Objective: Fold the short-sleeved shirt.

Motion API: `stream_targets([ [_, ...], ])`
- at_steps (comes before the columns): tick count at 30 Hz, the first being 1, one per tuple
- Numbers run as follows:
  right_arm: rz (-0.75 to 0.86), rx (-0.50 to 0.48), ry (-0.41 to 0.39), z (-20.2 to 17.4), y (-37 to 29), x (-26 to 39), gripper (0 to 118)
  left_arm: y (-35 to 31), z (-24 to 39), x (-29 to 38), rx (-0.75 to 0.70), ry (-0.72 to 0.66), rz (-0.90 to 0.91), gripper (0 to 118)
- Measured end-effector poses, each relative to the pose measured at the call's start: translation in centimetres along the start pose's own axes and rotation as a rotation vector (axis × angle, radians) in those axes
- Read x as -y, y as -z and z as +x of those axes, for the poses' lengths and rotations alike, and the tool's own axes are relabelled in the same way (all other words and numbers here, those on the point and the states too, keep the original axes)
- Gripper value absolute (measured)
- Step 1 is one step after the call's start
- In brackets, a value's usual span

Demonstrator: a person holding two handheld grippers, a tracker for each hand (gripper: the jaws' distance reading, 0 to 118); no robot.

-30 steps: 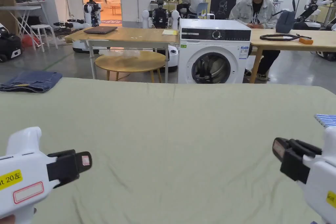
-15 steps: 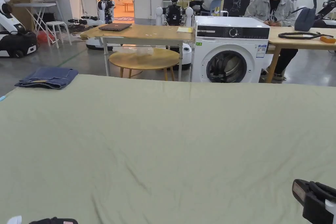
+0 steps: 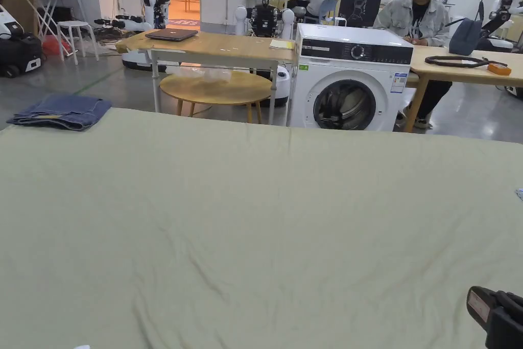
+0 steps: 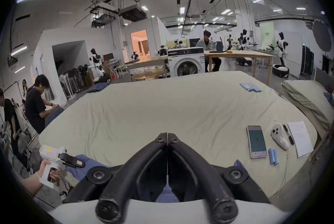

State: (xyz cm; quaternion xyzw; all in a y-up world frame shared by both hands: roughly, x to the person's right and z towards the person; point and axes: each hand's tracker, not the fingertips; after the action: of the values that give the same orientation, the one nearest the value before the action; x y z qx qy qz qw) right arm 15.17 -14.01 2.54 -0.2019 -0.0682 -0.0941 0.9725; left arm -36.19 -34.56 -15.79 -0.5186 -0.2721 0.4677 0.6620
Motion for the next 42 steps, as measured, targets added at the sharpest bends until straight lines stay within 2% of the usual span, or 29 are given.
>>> stream_targets([
  [3, 0.017, 0.013, -0.007, 0.1, -0.4, -0.5, 0, -4.2, 0.0, -1.2, -0.012, 0.035, 0.064, 5],
  [6, 0.033, 0.020, -0.004, 0.1, -0.6, -0.7, 0, -8.6, 0.6, -1.7, -0.103, 0.075, 0.175, 5],
  [8, 0.045, 0.024, -0.002, 0.0, -0.6, -0.5, 0, -11.0, 0.3, -2.5, -0.188, 0.038, 0.236, 5],
  [11, 0.046, 0.019, 0.003, -0.2, -0.3, -0.2, 0, -11.8, 2.0, -1.4, -0.290, 0.086, 0.252, 5],
  [17, 0.040, -0.016, 0.007, -1.0, 0.5, 0.1, 0, -7.6, 10.5, 2.3, -0.258, 0.393, 0.144, 5],
  [21, 0.050, -0.047, 0.016, -1.5, 0.1, 0.3, 0, -1.0, 13.2, 3.8, -0.300, 0.462, 0.010, 5],
  [23, 0.053, -0.049, 0.004, -1.5, -0.3, 0.5, 0, 2.6, 12.2, 3.9, -0.331, 0.482, -0.016, 6],
  [24, 0.052, -0.043, -0.002, -1.3, -0.5, 0.6, 0, 4.0, 12.1, 4.3, -0.338, 0.468, -0.004, 19],
  [25, 0.050, -0.037, -0.005, -1.1, -0.6, 0.9, 0, 5.5, 11.9, 4.7, -0.327, 0.452, -0.015, 39],
  [27, 0.045, -0.026, 0.004, -0.2, -1.1, 1.1, 0, 7.4, 11.3, 5.0, -0.232, 0.385, -0.082, 97],
  [28, 0.044, -0.013, 0.009, 0.3, -1.4, 1.2, 0, 7.5, 11.3, 5.2, -0.164, 0.343, -0.075, 102],
  [29, 0.047, 0.001, 0.011, 0.7, -1.8, 1.4, 0, 7.3, 11.6, 5.1, -0.119, 0.312, -0.079, 102],
  [32, 0.059, 0.031, 0.038, 2.3, -2.6, 1.5, 0, 5.7, 12.4, 4.6, -0.092, 0.320, -0.010, 102],
  [33, 0.063, 0.037, 0.050, 2.7, -2.8, 1.5, 0, 5.1, 12.8, 4.5, -0.128, 0.348, 0.042, 101],
  [34, 0.069, 0.046, 0.065, 3.1, -3.0, 1.6, 0, 4.4, 13.5, 4.8, -0.236, 0.417, 0.116, 98],
  [35, 0.075, 0.050, 0.078, 3.4, -3.1, 1.7, 0, 4.0, 13.8, 5.2, -0.325, 0.477, 0.181, 88],
  [38, 0.078, 0.049, 0.101, 4.0, -3.2, 1.9, 0, 5.3, 14.0, 7.2, -0.615, 0.698, 0.275, 20],
  [39, 0.078, 0.048, 0.103, 4.1, -3.1, 2.0, 0, 6.1, 13.8, 7.8, -0.646, 0.753, 0.249, 5],
  [40, 0.075, 0.046, 0.106, 4.0, -3.0, 2.1, 0, 7.1, 13.3, 8.5, -0.653, 0.768, 0.214, 5],
  [42, 0.072, 0.036, 0.113, 3.8, -3.0, 2.2, 0, 9.6, 12.2, 9.4, -0.557, 0.738, 0.066, 5],
])
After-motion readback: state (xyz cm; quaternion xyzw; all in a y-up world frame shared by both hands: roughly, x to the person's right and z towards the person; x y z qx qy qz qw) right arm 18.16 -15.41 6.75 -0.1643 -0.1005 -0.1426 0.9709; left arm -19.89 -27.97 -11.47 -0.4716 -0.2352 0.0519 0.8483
